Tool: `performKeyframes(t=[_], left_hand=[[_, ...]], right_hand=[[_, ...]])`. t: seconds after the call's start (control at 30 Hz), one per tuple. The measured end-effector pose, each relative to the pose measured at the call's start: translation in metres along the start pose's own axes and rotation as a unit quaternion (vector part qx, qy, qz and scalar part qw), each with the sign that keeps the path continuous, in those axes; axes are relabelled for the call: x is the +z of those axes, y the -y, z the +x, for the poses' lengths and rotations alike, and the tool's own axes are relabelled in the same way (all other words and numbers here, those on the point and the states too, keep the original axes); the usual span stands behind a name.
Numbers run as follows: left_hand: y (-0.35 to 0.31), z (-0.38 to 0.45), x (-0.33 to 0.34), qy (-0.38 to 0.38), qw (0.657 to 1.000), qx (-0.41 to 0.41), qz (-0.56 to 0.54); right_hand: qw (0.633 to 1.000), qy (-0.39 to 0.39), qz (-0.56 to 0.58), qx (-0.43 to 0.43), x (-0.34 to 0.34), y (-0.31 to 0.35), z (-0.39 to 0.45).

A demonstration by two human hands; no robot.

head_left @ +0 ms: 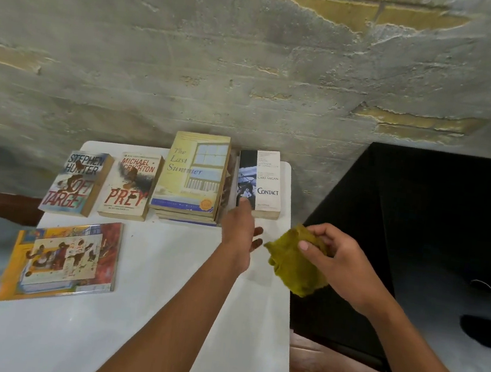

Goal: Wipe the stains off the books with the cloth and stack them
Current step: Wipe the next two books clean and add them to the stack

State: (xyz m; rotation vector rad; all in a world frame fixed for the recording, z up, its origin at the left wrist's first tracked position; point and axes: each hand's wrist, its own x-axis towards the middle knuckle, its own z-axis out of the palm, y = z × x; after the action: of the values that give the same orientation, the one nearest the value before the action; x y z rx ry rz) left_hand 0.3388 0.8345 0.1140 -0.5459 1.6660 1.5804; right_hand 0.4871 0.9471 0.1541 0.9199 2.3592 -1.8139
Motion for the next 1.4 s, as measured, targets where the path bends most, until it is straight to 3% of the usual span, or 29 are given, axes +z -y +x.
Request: performKeyframes(t=[0.1,0.17,0.3,0.37,0.47,0.67,0.77,0.87,1.0,1.23,1.3,1.4], left_hand=[[-0.001,-0.038,-0.038,0.131,0.989,0.046,0.048],[-0.002,-0.055,-0.074,0.176,0.976,0.077,0.108],[-0.008,-0.075,-0.126,0.156,0.967,0.164,0.115],[-0.011,-0.078,-0.155,0.138,0.974,0.165,0.063],[-0.015,-0.081,-0.188,0.137,0.976,0.17,0.019],[-0.026,-0.071,-0.262,0.082,0.978,0.192,0.026],[-0.029,-0.075,-0.29,0.046,0.956,0.278,0.084],[-0.025,-0.078,-0.312,0.104,0.924,0.345,0.13],[-0.014,-0.07,-0.338,0.156,0.88,0.368,0.256],[-0.019,-0.057,-0.37,0.169,0.893,0.349,0.229],[-0.02,-0.053,-0.374,0.16,0.897,0.34,0.232],[-0.015,-0.044,-0.373,0.135,0.927,0.297,0.185]], right_hand=[[0.993,0.028,0.113,0.037,0.021,0.023,0.0],[0.965,0.073,0.236,0.091,0.043,0.044,0.002],[0.911,0.167,0.365,0.091,0.077,0.073,0.002],[0.922,0.158,0.348,0.064,0.1,0.086,-0.001],[0.939,0.084,0.33,0.057,0.135,0.099,-0.007],[0.936,0.015,0.347,0.053,0.211,0.13,-0.02],[0.949,-0.026,0.308,0.062,0.248,0.139,-0.024],[0.952,-0.058,0.295,0.063,0.276,0.145,-0.03],[0.934,-0.039,0.346,0.076,0.303,0.153,-0.035],[0.93,0.006,0.35,0.112,0.324,0.155,-0.038],[0.947,-0.01,0.287,0.142,0.332,0.156,-0.038],[0.985,-0.082,0.019,0.154,0.343,0.157,-0.033]])
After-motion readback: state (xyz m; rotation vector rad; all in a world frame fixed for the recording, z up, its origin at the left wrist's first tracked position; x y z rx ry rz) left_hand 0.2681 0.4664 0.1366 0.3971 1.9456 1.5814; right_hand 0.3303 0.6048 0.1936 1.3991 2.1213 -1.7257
